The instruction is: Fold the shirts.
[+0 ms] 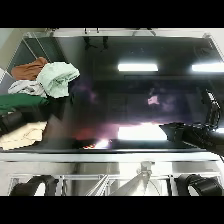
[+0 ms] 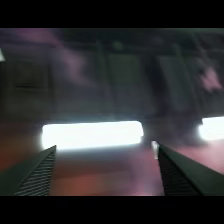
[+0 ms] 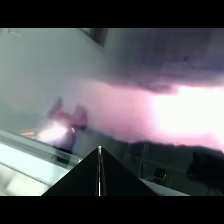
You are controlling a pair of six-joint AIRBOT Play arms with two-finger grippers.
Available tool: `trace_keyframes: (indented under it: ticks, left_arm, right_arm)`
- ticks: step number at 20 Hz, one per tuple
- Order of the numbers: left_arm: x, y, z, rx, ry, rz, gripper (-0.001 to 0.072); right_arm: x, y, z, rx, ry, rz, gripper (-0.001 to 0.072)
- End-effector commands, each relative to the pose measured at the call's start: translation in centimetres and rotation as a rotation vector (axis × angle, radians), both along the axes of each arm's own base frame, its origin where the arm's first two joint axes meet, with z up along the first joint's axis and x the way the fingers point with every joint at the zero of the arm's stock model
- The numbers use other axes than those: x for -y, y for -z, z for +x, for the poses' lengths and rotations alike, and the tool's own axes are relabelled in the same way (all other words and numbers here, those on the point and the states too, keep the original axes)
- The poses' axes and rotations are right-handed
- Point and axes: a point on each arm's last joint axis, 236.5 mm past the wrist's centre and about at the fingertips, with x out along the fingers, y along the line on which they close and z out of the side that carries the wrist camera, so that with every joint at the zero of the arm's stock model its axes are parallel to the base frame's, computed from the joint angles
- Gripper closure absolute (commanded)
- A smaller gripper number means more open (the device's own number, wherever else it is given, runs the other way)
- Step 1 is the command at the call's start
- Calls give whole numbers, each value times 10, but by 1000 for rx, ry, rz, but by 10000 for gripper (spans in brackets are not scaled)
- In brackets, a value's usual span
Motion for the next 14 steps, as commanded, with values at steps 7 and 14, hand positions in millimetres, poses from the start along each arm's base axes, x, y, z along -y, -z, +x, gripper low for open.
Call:
trace_keyframes:
  ticks: [7,14]
  left_arm:
    - [-159,149,127,-568,-151,5,-11]
    - [-130,211,215,-568,-21,42,0]
  right_arm:
    - [3,31,21,-84,35,-31,308]
    - [5,44,40,-93,74,-35,319]
